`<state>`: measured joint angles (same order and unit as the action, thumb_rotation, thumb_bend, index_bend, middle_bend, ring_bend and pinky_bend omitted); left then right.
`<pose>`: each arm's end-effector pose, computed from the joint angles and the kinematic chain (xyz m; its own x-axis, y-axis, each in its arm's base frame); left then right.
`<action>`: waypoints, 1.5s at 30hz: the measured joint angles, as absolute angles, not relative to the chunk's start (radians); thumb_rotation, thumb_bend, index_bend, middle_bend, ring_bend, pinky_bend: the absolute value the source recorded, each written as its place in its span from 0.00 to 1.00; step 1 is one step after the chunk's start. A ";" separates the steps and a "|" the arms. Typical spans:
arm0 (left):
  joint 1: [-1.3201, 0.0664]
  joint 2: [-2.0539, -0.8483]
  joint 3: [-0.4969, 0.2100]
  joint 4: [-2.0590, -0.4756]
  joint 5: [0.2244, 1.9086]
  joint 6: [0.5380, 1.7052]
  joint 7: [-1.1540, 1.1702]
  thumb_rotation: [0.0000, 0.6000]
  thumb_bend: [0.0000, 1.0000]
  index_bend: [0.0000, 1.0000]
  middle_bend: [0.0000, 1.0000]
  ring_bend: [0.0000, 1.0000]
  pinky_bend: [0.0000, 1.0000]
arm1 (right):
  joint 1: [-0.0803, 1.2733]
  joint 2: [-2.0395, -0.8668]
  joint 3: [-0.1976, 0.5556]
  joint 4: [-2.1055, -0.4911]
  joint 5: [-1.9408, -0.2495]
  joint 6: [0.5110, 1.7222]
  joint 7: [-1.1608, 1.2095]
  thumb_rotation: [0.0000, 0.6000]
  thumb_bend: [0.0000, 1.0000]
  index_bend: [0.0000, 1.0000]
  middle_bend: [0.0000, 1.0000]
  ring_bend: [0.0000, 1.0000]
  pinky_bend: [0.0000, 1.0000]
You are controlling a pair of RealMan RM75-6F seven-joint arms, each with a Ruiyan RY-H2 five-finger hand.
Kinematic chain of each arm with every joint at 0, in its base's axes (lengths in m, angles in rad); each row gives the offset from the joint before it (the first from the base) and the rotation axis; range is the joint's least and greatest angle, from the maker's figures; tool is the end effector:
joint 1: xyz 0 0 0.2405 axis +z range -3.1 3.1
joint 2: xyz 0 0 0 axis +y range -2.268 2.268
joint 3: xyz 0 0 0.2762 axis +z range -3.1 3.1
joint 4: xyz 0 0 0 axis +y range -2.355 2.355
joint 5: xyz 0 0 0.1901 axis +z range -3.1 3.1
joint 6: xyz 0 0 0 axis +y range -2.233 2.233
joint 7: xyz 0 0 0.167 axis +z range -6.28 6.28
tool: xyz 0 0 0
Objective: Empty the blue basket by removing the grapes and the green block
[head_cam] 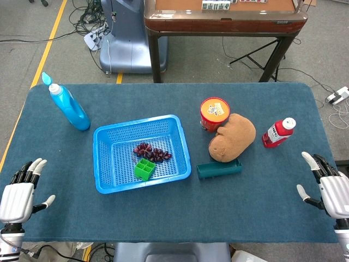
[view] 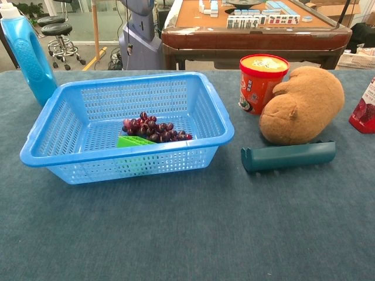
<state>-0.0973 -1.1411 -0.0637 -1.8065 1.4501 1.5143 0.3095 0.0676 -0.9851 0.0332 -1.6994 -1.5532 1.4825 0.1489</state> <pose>-0.2860 0.2066 0.1736 0.4756 -0.0197 0.8795 0.8797 0.0168 -0.4753 -0.3077 -0.1942 0.2154 0.3044 -0.0323 0.9520 -0.9520 -0.0430 0.3030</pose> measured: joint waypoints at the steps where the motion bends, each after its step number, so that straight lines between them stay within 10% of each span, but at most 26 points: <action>1: -0.097 -1.141 -0.063 -1.805 1.450 1.514 0.309 1.00 0.19 0.12 0.09 0.09 0.15 | 0.068 -0.984 0.033 -1.701 -1.554 1.482 0.150 1.00 0.33 0.07 0.15 0.09 0.23; 25: -0.086 -1.135 -0.058 -1.798 1.465 1.527 0.285 1.00 0.19 0.12 0.09 0.09 0.15 | 0.192 -0.957 0.050 -1.781 -1.656 1.369 0.131 1.00 0.33 0.07 0.15 0.10 0.24; 45: -0.057 -1.102 -0.045 -1.782 1.495 1.562 0.248 1.00 0.19 0.12 0.09 0.09 0.15 | 0.755 -1.114 0.273 -1.841 -1.355 0.770 -0.011 1.00 0.33 0.13 0.17 0.10 0.29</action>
